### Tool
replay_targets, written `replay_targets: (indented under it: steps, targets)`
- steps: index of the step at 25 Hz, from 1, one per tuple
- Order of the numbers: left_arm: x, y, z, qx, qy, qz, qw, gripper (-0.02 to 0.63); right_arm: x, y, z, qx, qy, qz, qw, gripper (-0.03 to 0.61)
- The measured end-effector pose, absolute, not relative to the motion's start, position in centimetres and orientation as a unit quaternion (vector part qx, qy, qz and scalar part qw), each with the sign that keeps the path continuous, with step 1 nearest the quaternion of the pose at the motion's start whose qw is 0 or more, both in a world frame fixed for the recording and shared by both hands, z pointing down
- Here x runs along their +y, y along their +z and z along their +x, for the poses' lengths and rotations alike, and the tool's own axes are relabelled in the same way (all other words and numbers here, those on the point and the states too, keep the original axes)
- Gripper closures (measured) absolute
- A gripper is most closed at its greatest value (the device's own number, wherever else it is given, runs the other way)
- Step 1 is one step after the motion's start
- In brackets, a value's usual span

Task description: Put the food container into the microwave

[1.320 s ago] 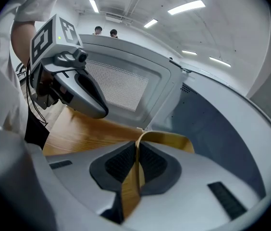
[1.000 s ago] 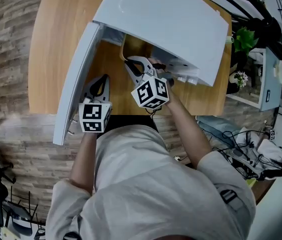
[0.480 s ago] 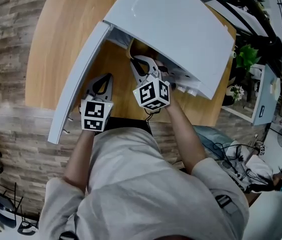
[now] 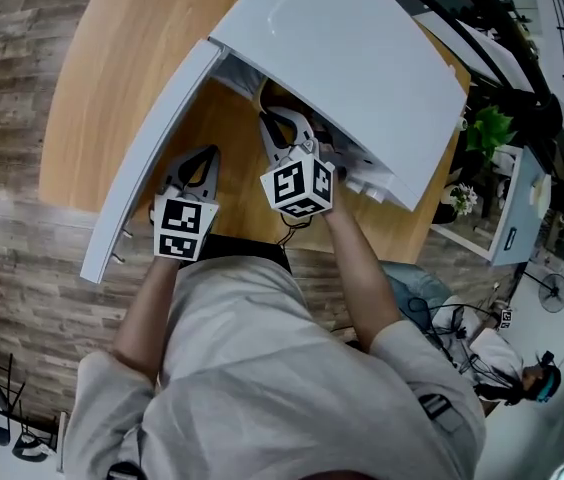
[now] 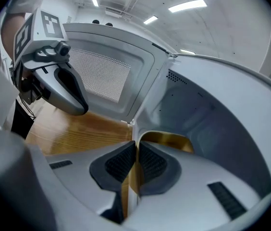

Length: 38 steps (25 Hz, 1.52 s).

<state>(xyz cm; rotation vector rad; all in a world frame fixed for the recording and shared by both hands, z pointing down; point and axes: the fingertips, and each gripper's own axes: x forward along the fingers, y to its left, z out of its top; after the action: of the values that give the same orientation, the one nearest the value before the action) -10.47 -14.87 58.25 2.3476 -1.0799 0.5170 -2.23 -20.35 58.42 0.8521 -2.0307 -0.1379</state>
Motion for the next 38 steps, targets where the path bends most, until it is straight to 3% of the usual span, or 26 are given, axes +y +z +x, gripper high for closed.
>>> replay_targets:
  steps: [38]
  targets:
    - [-15.2,59.3,-10.7,-0.400,0.196,0.857,0.261,0.601,-24.5,60.7,0.0,-0.748,-0.140,0.360,0.540,0.535]
